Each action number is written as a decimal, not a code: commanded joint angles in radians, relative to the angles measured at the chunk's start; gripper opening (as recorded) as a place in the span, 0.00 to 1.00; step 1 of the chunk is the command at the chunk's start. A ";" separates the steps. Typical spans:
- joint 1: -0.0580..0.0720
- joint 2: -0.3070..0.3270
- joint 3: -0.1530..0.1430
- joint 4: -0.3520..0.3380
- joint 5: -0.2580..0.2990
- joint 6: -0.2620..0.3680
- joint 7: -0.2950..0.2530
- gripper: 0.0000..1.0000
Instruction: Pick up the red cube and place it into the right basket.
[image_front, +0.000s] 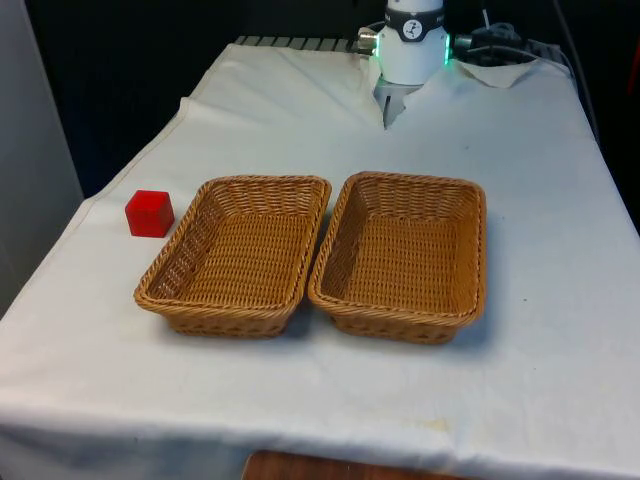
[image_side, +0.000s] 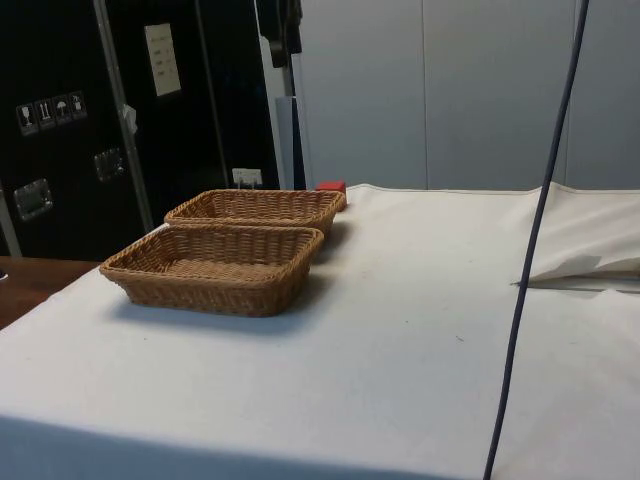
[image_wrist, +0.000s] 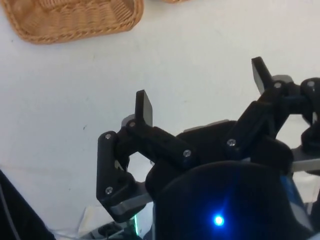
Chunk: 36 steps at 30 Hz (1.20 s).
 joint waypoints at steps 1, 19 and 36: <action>-0.006 0.001 -0.008 -0.011 0.003 0.028 -0.017 1.00; -0.025 0.066 -0.110 -0.068 0.083 0.199 -0.172 1.00; -0.051 0.199 -0.200 -0.058 0.257 0.302 -0.367 1.00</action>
